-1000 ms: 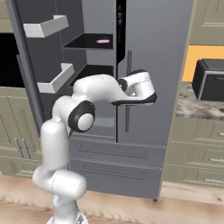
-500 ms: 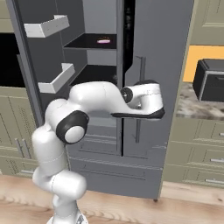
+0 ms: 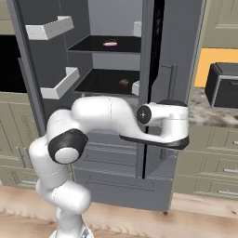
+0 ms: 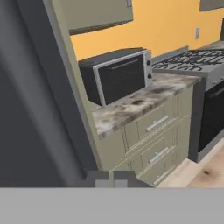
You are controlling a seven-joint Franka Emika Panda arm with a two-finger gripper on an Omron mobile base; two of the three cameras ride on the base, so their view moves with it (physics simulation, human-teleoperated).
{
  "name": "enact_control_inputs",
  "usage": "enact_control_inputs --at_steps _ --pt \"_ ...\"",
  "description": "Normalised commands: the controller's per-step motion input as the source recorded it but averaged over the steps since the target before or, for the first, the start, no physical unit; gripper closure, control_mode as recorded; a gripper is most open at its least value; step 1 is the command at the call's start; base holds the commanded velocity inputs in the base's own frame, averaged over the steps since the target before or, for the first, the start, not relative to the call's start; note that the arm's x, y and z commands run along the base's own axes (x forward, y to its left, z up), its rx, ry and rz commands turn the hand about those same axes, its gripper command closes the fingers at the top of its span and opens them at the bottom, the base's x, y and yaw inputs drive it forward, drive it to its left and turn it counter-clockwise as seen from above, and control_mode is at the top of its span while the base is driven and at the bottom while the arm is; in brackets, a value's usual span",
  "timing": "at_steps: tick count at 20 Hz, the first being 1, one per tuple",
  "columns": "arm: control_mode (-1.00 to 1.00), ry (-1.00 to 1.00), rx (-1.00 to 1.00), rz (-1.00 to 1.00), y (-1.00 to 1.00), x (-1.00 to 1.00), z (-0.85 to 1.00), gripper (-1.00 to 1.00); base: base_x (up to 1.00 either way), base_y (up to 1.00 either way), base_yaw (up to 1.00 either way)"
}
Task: Take the cake and cupcake from the fridge and place them on the empty tray on the dining counter.
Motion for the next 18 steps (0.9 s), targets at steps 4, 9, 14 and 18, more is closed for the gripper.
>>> enact_control_inputs --at_steps 4,9,14,18 --pt "-1.00 -0.12 0.22 -0.09 -0.22 -1.00 1.00 1.00 0.00 0.00 0.00" --pt "-1.00 -0.18 0.12 0.00 0.55 -1.00 0.99 1.00 0.00 0.00 0.00" --pt "-1.00 -0.32 0.00 -0.01 0.94 -1.00 1.00 1.00 0.00 0.00 0.00" --pt "-1.00 -0.34 -0.03 -0.16 0.73 -1.00 1.00 1.00 0.00 0.00 0.00"
